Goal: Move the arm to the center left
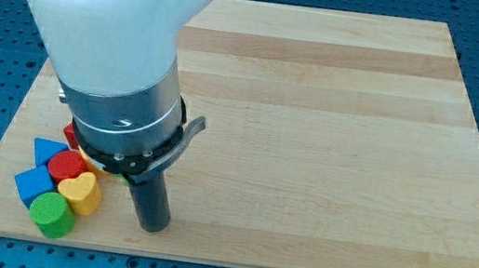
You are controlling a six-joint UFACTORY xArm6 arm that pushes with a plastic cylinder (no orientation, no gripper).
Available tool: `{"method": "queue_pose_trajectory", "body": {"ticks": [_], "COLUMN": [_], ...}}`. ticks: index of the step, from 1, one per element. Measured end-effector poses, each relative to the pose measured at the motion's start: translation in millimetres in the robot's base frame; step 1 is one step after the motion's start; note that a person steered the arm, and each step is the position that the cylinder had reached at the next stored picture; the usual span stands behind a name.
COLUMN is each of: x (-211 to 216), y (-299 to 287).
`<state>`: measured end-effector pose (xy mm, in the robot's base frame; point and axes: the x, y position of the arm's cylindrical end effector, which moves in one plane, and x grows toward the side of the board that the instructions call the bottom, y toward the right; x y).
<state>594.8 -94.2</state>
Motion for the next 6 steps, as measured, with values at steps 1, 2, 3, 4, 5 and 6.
{"method": "queue_pose_trajectory", "body": {"ticks": [1, 2, 3, 4, 5, 6], "x": [4.1, 23.1, 23.7, 24.1, 24.1, 24.1], "y": [-18.1, -33.7, -34.6, -36.7, -36.8, -43.0]}}
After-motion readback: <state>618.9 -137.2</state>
